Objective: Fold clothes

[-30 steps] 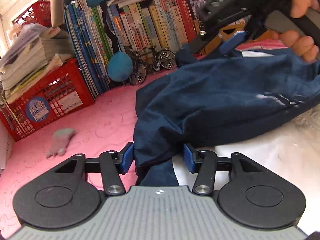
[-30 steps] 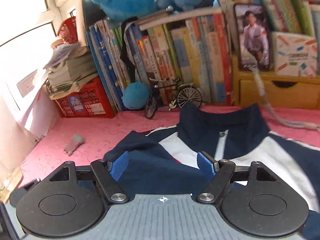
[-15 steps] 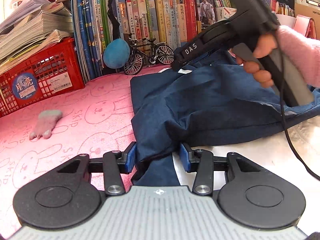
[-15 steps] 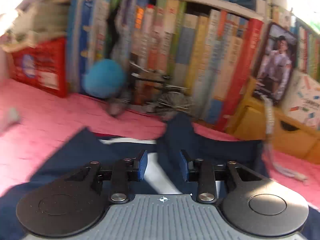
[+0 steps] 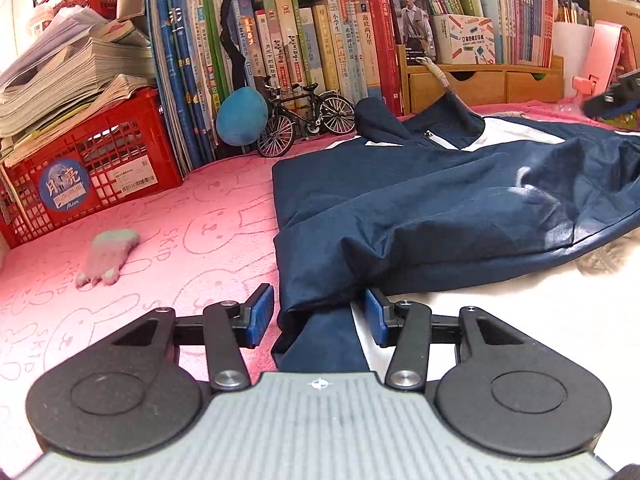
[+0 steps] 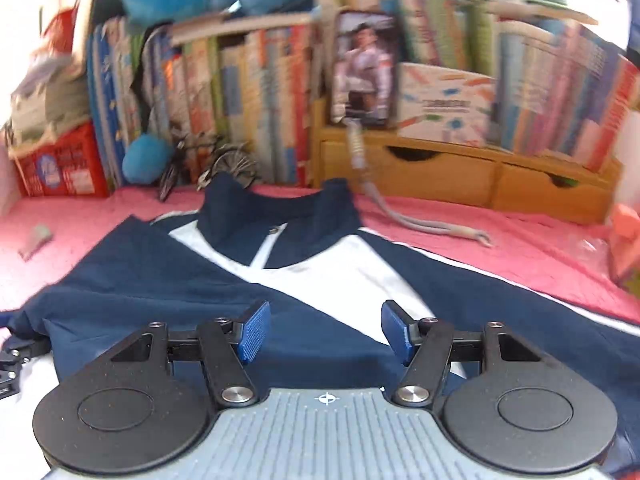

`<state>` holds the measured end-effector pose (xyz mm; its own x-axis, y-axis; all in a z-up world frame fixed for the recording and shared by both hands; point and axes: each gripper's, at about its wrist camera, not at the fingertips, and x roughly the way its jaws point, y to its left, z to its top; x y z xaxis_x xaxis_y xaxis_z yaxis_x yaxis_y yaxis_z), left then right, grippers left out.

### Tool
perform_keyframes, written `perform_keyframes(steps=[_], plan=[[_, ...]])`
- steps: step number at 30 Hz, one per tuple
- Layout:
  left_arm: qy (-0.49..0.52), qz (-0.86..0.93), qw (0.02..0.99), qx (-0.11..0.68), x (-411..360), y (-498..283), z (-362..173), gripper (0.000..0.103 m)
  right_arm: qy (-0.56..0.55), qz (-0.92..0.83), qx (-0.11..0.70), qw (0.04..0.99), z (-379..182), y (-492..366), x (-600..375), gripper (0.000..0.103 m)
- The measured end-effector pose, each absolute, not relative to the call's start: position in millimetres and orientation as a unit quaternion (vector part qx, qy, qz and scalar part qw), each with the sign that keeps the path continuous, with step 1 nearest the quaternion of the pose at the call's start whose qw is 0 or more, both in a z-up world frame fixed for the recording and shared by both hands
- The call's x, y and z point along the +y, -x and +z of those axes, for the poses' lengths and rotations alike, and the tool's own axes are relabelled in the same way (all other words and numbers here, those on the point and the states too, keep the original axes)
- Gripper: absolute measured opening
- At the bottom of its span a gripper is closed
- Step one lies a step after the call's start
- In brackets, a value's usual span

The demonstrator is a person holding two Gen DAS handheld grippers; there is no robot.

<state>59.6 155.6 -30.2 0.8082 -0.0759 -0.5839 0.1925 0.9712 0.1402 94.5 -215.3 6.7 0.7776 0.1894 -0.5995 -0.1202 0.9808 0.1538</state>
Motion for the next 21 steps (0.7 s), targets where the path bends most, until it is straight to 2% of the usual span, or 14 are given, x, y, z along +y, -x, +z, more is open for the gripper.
perform_keyframes(steps=[5,8,12,21], plan=[[-0.042,-0.057,0.952,0.297,174.4,-32.8,-6.2,0.056,-0.260,0.069,0.343,0.900,-6.2,-51.1,-362.4,0.064],[-0.014,-0.047,0.959,0.278,176.3,-26.2,17.0,0.059,-0.336,0.093,0.335,0.875,-25.6,-34.4,-403.6,0.065],[0.016,-0.062,0.962,0.265,149.3,-39.3,34.5,0.060,-0.382,0.152,0.322,0.853,-44.0,-35.1,-412.7,0.064],[0.036,-0.096,0.947,0.303,46.1,-135.5,12.4,0.060,-0.441,0.237,0.320,0.804,-66.9,-53.0,-406.3,0.061]])
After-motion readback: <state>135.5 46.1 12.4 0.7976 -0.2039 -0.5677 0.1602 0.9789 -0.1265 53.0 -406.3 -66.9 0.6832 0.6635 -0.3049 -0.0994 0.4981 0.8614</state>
